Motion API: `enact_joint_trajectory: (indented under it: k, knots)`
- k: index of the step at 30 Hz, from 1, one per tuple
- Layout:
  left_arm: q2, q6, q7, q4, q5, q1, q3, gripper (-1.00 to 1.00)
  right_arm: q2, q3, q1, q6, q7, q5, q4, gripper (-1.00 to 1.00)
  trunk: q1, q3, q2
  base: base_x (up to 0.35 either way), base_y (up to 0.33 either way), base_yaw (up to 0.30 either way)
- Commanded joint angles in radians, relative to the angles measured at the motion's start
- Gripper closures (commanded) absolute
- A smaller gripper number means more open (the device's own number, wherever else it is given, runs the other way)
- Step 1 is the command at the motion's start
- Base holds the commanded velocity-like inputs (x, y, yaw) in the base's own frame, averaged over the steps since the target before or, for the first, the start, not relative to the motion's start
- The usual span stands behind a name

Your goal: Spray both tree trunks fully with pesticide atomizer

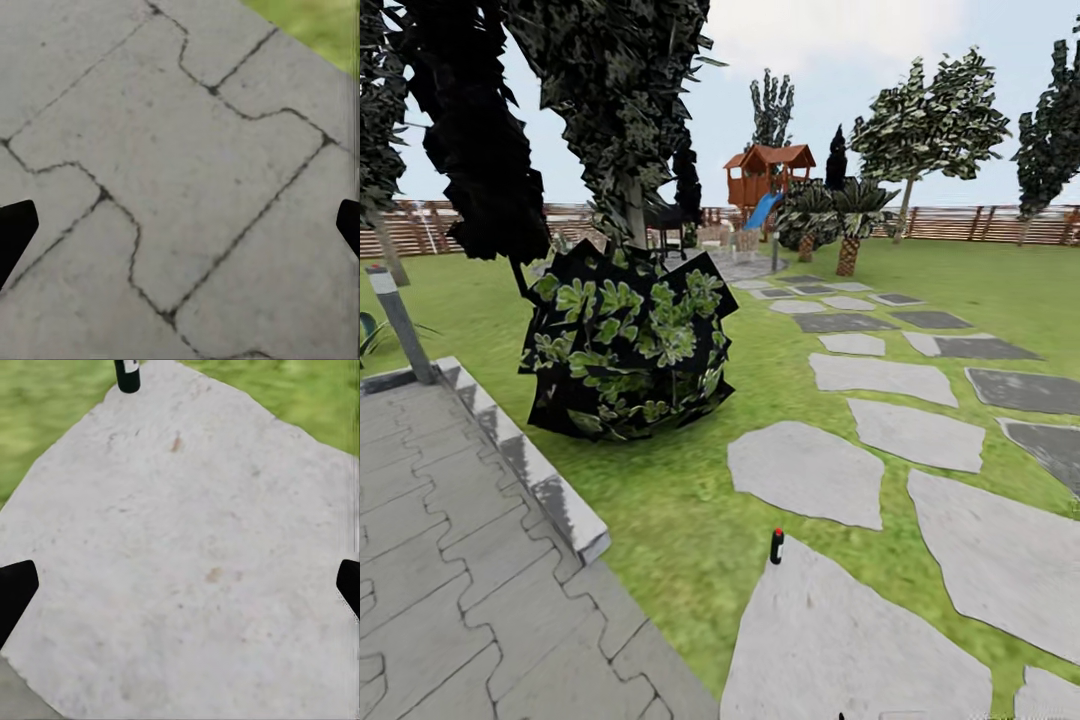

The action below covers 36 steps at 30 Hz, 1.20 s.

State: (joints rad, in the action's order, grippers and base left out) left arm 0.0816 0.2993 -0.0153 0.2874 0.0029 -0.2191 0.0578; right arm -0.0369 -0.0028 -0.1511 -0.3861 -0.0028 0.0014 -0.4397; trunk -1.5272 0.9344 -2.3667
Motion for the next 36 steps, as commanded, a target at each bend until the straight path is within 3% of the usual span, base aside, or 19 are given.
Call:
enact_joint_trajectory:
  k: [1, 12, 24, 36]
  knots:
    - [0.0, 0.003, -0.002, -0.001, 0.0, 0.0, 0.004, -1.0, 0.0, 0.0, -0.001, -0.003, 0.0, 0.0, 0.001, -1.0, 0.0, 0.0, 0.0, 0.074, 0.013, -0.239]
    - [0.0, 0.004, -0.002, -0.001, 0.0, 0.0, 0.004, -1.0, 0.0, 0.0, -0.001, -0.002, 0.0, 0.0, 0.001, -1.0, 0.0, -0.007, 0.0, 0.024, 0.022, -0.239]
    - [0.0, 0.003, -0.002, -0.001, 0.0, 0.0, 0.004, -1.0, 0.0, 0.0, -0.001, -0.003, 0.0, 0.0, 0.001, -1.0, 0.0, -0.014, 0.0, 0.112, 0.243, -0.239]
    - [0.0, 0.003, -0.002, -0.001, 0.0, 0.0, 0.004, -1.0, 0.0, 0.0, -0.001, -0.003, 0.0, 0.0, 0.0, -1.0, 0.0, -0.021, 0.0, 0.017, 0.014, -0.239]
